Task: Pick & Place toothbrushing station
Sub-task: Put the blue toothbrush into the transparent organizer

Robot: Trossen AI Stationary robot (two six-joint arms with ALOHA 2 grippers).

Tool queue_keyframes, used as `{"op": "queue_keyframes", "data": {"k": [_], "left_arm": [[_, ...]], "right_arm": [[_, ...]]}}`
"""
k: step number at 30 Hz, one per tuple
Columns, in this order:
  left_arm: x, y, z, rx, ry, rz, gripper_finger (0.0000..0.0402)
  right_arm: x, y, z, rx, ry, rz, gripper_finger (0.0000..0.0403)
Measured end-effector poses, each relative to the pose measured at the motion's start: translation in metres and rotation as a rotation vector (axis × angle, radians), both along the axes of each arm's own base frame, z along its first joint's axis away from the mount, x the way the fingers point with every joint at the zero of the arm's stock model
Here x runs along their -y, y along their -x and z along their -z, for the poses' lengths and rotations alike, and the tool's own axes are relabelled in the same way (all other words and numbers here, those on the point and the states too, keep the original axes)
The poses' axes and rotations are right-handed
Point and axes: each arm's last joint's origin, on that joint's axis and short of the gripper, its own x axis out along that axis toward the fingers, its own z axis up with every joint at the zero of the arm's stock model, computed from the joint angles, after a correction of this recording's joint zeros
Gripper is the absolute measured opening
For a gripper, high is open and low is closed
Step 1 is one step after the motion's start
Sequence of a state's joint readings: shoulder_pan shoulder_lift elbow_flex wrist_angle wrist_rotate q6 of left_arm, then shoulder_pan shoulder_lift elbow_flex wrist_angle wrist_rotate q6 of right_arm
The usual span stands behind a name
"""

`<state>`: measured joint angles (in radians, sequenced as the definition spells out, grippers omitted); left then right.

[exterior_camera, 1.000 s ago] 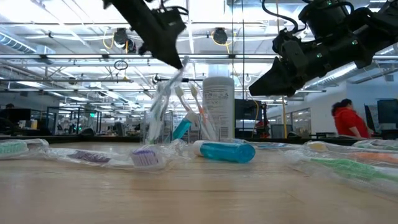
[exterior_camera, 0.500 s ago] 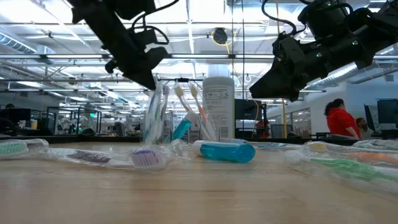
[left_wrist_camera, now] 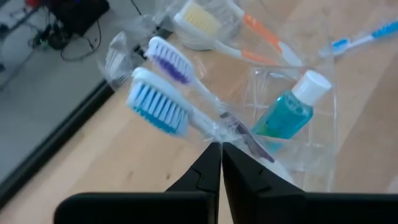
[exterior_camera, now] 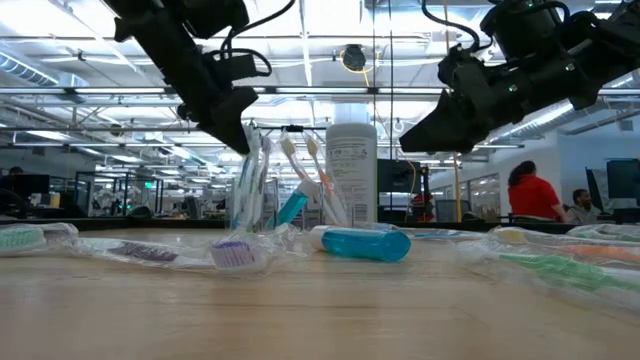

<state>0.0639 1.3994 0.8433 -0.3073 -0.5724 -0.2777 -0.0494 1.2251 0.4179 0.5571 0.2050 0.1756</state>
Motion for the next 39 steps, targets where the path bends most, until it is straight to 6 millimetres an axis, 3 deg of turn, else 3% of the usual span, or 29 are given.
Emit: {"op": "queue_keyframes", "data": {"k": [4,12,17,20,23,29,39], "left_arm": [[-0.001,0.0,0.0,-0.045,-0.035,0.047,0.0055],[0.005,0.001,-0.001,-0.088,-0.027,0.163,0.0141],[0.015,0.014,-0.023,-0.108,-0.058,0.238,0.0175],[0.019,0.026,-0.042,-0.071,-0.061,0.24,0.0184],[0.02,0.039,-0.058,-0.003,-0.063,0.233,0.0186],[0.02,0.06,-0.08,0.103,-0.076,0.23,0.0186],[0.018,0.069,-0.089,0.12,-0.116,0.248,0.0186]], "right_arm": [[0.007,0.0,-0.002,0.018,0.021,0.023,0.0134],[0.016,0.0,0.002,0.013,-0.103,-0.015,0.0134],[0.01,-0.011,0.001,-0.028,-0.134,-0.078,0.0134],[0.005,-0.028,-0.011,-0.016,-0.089,-0.126,0.0134],[0.005,-0.048,-0.015,-0.115,-0.082,-0.127,0.0134],[0.021,-0.066,0.005,-0.482,-0.023,0.011,0.0134],[0.057,-0.067,0.044,-0.631,-0.115,0.164,0.0143]]}}
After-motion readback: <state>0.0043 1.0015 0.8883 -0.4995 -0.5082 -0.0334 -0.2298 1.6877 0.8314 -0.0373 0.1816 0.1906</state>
